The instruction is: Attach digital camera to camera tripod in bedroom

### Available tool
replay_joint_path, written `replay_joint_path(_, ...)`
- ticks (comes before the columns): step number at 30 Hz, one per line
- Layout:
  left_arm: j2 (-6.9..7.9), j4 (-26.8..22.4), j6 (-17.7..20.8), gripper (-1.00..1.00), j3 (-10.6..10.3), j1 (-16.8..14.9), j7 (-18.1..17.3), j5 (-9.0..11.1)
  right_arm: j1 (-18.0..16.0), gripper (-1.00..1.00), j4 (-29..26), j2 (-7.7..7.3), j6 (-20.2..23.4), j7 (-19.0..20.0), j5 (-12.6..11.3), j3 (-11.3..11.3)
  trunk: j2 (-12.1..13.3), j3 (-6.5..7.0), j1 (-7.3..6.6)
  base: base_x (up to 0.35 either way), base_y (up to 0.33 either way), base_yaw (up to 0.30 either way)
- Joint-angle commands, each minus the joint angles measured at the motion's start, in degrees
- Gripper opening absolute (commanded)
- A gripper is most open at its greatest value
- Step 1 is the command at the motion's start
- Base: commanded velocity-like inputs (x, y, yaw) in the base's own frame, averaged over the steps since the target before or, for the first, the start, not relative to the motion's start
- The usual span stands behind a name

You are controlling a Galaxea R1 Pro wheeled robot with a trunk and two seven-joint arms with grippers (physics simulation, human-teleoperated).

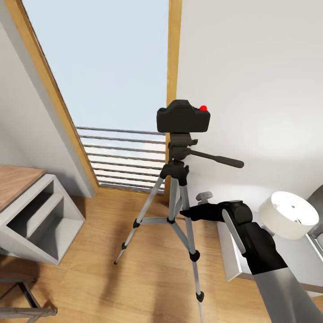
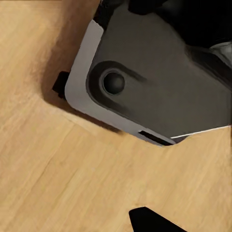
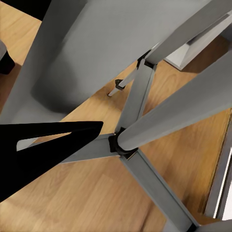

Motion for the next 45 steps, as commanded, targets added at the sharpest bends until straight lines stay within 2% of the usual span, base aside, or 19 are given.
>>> replay_joint_path(1, -0.8, 0.0, -0.2, 1.0, -0.4, 0.2, 3.3, 1.3, 0.0, -1.0, 2.0, -0.07, 0.4, -0.3, 0.0, 0.1, -0.1, -0.07, 0.02, 0.0, 0.0, 0.0)
replay_joint_path(2, -1.6, 0.0, -0.4, 1.0, -0.4, 0.4, 5.8, 2.0, 0.0, -1.0, 2.0, -0.07, 0.4, -0.3, 0.0, 0.1, -0.1, -0.07, 0.02, 0.0, 0.0, 0.0)
replay_joint_path(4, -2.48, 0.0, -0.3, 1.0, -0.4, 0.7, 8.0, 2.7, 0.0, -1.0, 2.0, -0.07, 0.4, -0.3, 0.0, 0.1, -0.1, -0.07, 0.02, 0.0, 0.0, 0.0)
replay_joint_path(7, -3.07, 0.1, 0.4, 1.0, -0.4, 2.0, 9.7, 3.2, 0.0, -1.0, 2.0, -0.07, 0.4, -0.3, 0.1, 0.1, -0.1, -0.07, 0.02, 0.0, 0.0, 0.0)
replay_joint_path(18, -3.29, 0.0, 0.1, 1.0, -0.4, 4.6, 9.9, 3.4, 0.0, -1.0, 2.0, -0.07, 0.4, -0.3, 0.1, 0.1, -0.1, -0.07, 0.02, 0.0, 0.0, 0.0)
replay_joint_path(19, -3.31, 0.0, 0.0, 1.0, -0.4, 4.7, 9.8, 3.4, 0.0, 1.0, 2.0, -0.07, 0.4, -0.3, 0.1, 0.1, -0.1, -0.07, 0.02, 0.0, 0.0, 0.0)
replay_joint_path(24, -3.43, 0.0, 0.0, 1.0, -0.4, 4.8, 7.3, 3.4, 0.0, 1.0, 2.0, -0.07, 0.5, -0.4, 0.1, 0.1, -0.1, -0.07, 0.02, 0.0, 0.0, 0.0)
replay_joint_path(28, -3.54, -0.1, -0.4, 1.0, -0.4, 5.1, 6.8, 3.1, 0.0, 1.0, 1.9, -0.07, 0.8, -0.3, 0.2, 0.1, -0.1, -0.07, 0.02, 0.0, 0.0, 0.0)
replay_joint_path(35, -4.05, -0.1, -7.0, 1.0, -0.5, 5.2, 6.8, 3.2, 0.0, 1.0, 1.9, -0.07, 1.1, -0.3, 0.2, 0.1, -0.1, -0.07, 0.02, -0.002, 0.0, 0.0)
replay_joint_path(40, -5.32, -0.1, -8.4, 1.0, -0.5, 5.3, 7.5, 3.3, 0.0, 1.0, 1.9, -0.07, 1.1, -0.3, 0.2, 0.1, -0.1, -0.07, 0.02, -0.166, 0.0, 0.0)
replay_joint_path(45, -5.65, 0.0, -8.6, 1.0, -0.4, 5.3, 7.7, 3.4, 0.0, 1.0, 1.9, -0.07, 1.1, -0.3, 0.2, 0.1, -0.1, -0.07, 0.02, -0.312, 0.0, 0.0)
